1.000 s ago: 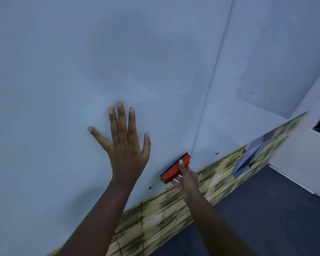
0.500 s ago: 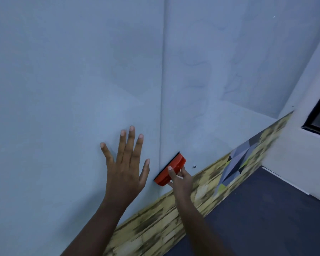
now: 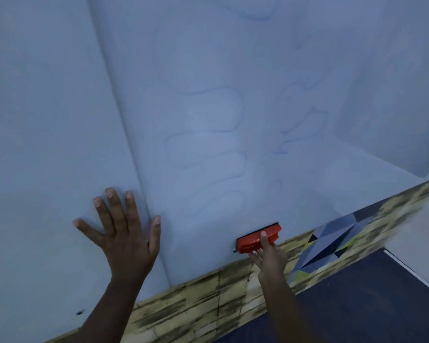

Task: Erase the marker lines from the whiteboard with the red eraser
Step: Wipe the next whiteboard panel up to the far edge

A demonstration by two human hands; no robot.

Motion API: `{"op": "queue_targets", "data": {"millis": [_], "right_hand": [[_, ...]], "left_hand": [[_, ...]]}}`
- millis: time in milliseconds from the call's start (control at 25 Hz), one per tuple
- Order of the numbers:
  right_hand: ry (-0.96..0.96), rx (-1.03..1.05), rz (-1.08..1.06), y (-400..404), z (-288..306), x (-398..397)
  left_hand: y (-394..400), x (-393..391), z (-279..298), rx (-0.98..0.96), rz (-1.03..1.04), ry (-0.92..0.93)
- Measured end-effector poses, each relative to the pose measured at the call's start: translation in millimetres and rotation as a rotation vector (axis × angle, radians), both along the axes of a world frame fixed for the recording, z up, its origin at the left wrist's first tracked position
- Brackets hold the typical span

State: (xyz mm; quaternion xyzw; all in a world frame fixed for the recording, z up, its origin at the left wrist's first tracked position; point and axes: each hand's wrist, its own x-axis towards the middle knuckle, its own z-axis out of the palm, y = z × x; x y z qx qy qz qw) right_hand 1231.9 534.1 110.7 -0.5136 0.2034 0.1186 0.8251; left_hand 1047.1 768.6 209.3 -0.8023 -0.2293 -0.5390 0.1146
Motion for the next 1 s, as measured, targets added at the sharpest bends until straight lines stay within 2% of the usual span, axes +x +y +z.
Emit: {"op": "queue_targets", "data": {"millis": [160, 320, 440, 640, 840, 1000], "right_hand": [[0.064, 0.049, 0.024, -9, -5, 13], [0.037, 0.039, 0.002, 7, -3, 4], [0.004, 0.019, 0.009, 29, 5, -25], [-0.065, -0.017, 0.172, 76, -5, -102], [0.098, 0.053, 0.255, 96, -33, -126], [0.135, 0.049, 0.264, 91, -44, -124]], "left_hand": [[5, 3, -7, 0.051, 0.055, 0.015], [6, 8, -10, 0.064, 0.09, -0.01], [6, 11, -12, 0.07, 0.088, -0.04], [4, 14, -25, 0.088, 0.059, -0.072], [9, 11, -33, 0.126, 0.025, -0.054], [9, 12, -39, 0.143, 0.026, -0.045]]}}
